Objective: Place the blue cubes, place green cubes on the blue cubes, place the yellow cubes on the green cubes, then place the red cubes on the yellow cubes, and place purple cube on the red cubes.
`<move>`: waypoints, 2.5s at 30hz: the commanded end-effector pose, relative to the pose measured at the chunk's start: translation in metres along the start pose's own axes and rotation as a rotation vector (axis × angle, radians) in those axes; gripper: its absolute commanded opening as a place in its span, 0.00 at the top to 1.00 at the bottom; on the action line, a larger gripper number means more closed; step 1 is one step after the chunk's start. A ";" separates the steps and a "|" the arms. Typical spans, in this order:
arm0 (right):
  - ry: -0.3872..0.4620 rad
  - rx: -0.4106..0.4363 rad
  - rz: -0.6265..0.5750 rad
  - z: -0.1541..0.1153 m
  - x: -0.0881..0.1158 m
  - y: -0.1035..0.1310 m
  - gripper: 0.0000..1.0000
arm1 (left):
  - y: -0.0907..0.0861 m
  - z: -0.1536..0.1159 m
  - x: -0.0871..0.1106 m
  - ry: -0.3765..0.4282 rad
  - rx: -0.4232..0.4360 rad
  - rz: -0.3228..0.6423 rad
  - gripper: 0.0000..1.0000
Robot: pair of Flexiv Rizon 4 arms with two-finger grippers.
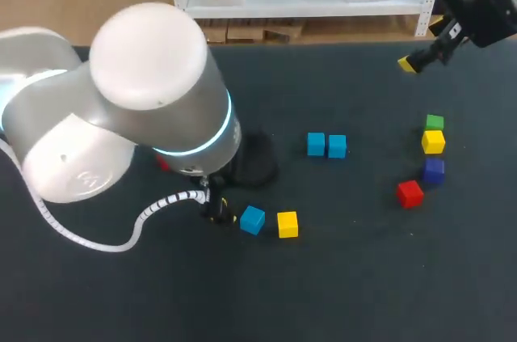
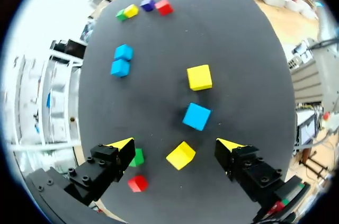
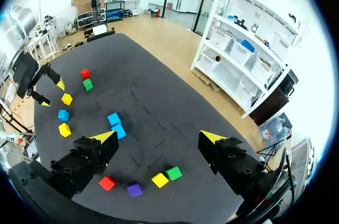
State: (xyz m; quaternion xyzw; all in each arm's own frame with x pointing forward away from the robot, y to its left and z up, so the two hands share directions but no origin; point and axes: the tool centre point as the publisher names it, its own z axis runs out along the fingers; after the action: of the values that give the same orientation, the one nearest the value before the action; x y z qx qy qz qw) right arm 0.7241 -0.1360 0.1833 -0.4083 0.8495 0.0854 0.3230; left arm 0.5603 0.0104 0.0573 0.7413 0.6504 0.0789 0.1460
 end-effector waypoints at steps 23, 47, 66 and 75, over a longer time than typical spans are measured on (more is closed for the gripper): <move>-0.001 0.010 0.002 -0.001 0.001 0.002 0.00 | -0.006 0.025 -0.021 -0.052 0.306 0.128 0.00; -0.001 0.010 0.002 -0.001 0.001 0.002 0.00 | -0.030 0.049 -0.021 -0.034 0.315 0.176 0.00; -0.001 0.010 0.002 -0.001 0.001 0.002 0.00 | -0.021 0.052 -0.015 -0.008 0.304 0.136 1.00; -0.001 0.010 0.002 -0.001 0.001 0.002 0.00 | 0.017 0.047 -0.011 0.080 0.301 -0.130 1.00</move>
State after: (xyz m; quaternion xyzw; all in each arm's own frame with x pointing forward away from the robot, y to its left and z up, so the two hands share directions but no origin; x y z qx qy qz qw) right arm 0.7241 -0.1361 0.1833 -0.4083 0.8495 0.0853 0.3230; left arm 0.5750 -0.0002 0.0139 0.7375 0.6745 -0.0026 0.0341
